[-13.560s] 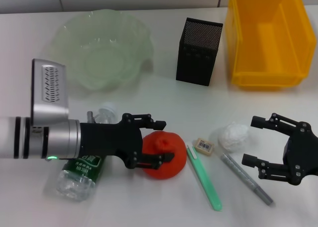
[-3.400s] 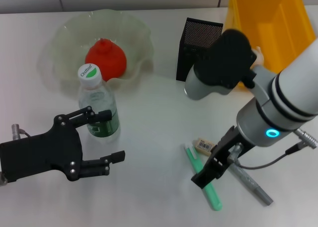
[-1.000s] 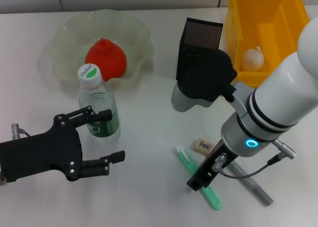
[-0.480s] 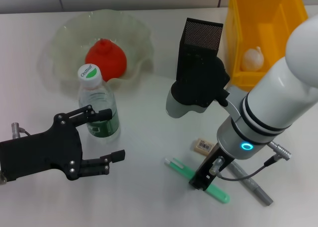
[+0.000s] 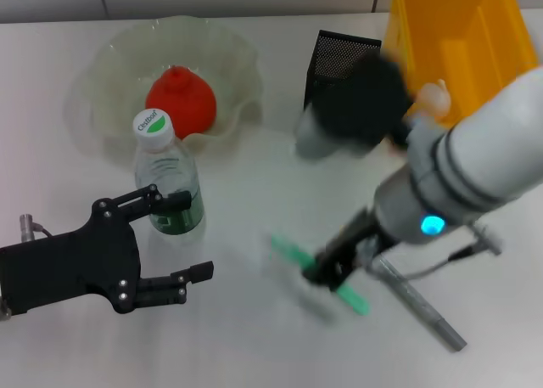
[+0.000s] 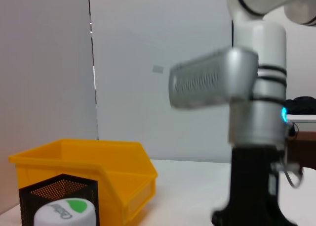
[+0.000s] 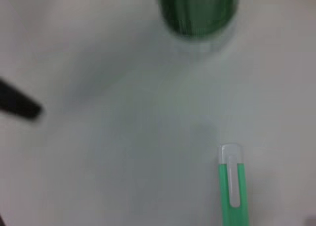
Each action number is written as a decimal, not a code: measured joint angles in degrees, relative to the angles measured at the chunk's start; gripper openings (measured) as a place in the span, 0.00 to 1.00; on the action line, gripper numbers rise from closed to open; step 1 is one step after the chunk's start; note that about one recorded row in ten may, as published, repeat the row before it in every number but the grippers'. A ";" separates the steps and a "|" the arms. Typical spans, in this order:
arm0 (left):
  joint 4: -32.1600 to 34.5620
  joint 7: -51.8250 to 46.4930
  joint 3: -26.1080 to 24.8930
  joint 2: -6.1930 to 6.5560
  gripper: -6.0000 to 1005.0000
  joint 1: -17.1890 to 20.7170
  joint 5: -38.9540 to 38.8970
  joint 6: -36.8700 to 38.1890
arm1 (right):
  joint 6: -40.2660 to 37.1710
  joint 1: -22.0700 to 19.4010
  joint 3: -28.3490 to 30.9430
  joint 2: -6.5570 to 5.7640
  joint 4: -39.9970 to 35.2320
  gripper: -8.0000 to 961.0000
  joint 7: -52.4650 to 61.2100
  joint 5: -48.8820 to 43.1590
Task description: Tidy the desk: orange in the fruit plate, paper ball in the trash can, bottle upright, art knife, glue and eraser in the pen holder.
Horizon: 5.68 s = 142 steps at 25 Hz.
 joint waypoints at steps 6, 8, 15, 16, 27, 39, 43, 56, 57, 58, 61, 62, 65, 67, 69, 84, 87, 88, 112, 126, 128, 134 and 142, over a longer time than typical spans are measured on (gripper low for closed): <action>-0.26 0.01 0.06 -0.04 0.84 -0.06 2.54 0.21 | 4.30 -8.57 17.73 0.25 -12.07 0.19 -9.68 6.79; -0.90 0.01 0.04 -0.07 0.84 -0.26 3.44 0.19 | 8.63 -10.87 23.05 0.26 -11.51 0.19 -16.65 14.21; -2.28 0.01 -0.21 -0.09 0.84 -0.41 3.68 -0.09 | 29.20 -15.75 26.66 0.03 6.85 0.19 -60.70 49.37; -2.29 0.01 -0.19 -0.10 0.84 -0.41 3.69 -0.13 | 29.74 -15.36 26.62 0.03 10.58 0.19 -67.40 54.62; -2.46 0.01 0.05 -0.19 0.84 -0.63 3.68 -0.54 | 26.05 2.98 33.00 -0.33 60.30 0.20 -117.46 91.25; -2.46 0.01 -0.22 -0.18 0.84 -0.78 3.67 -0.27 | 25.50 2.12 32.61 -0.21 61.49 0.26 -115.76 90.41; -2.46 0.01 -0.29 -0.14 0.84 -0.78 3.67 -0.18 | 25.20 -4.59 29.44 -0.36 50.99 0.33 -108.25 87.81; -2.50 -0.05 -0.28 -0.10 0.84 -0.78 3.67 -0.13 | 5.18 -11.43 23.64 -0.21 -3.39 0.66 -23.37 10.56; -2.52 -0.05 -0.31 -0.09 0.84 -0.76 3.67 -0.13 | 2.34 -9.96 22.97 -0.30 -3.55 0.68 -20.53 7.56; -2.53 -0.04 -0.31 -0.10 0.84 -0.75 3.67 -0.12 | -0.21 -8.30 22.08 -0.33 -3.50 0.70 -18.01 5.13; -2.54 -0.02 -0.39 -0.10 0.84 -0.65 3.67 -0.12 | -2.94 -5.13 17.58 -0.30 -2.65 0.77 -12.52 -0.18; -2.55 -0.02 -0.39 -0.10 0.84 -0.59 3.67 -0.14 | -2.95 -4.46 16.15 -0.31 -2.22 0.77 -11.49 -1.14; -2.55 -0.01 -0.37 -0.10 0.84 -0.45 3.67 -0.21 | -2.71 -2.61 12.56 -0.29 -0.29 0.78 -9.84 -2.62; -2.55 0.00 -0.37 -0.10 0.84 -0.43 3.67 -0.24 | -2.36 -1.53 10.86 -0.23 1.28 0.78 -9.71 -2.85; -2.55 0.01 -0.37 -0.09 0.84 -0.42 3.67 -0.35 | -1.80 -0.29 9.49 -0.21 3.07 0.78 -9.53 -3.11; -3.25 0.28 -0.39 0.00 0.84 -0.43 3.67 -0.46 | 3.63 6.22 4.20 -0.05 14.06 0.72 -9.31 -3.46; -3.25 0.28 -0.39 0.00 0.84 -0.42 3.67 -0.46 | 3.39 6.34 4.20 -0.06 14.48 0.65 -9.32 -3.66; -3.25 0.28 -0.39 0.00 0.84 -0.43 3.67 -0.46 | 3.31 6.36 4.20 -0.06 14.50 0.57 -9.32 -3.81; -3.25 0.27 -0.19 0.00 0.84 -0.57 3.67 -0.48 | 17.81 -6.94 24.93 -0.06 -8.13 0.25 -15.69 -0.16; -3.25 0.27 -0.08 0.05 0.84 -0.88 3.67 -0.17 | 21.89 3.26 28.80 -0.31 12.40 0.44 -21.70 3.06; -3.25 0.27 -0.07 0.06 0.84 -0.93 3.67 -0.16 | 18.81 2.63 28.79 -0.28 9.68 0.49 -19.95 2.90; -3.22 0.08 -0.03 0.08 0.84 -1.20 3.70 -0.16 | 2.26 -2.33 27.05 -0.19 -4.06 0.62 -11.61 1.85; -3.24 -0.19 -0.13 0.09 0.84 -1.22 3.74 -0.22 | -6.15 -7.38 18.38 0.21 -4.20 0.83 -8.89 -1.86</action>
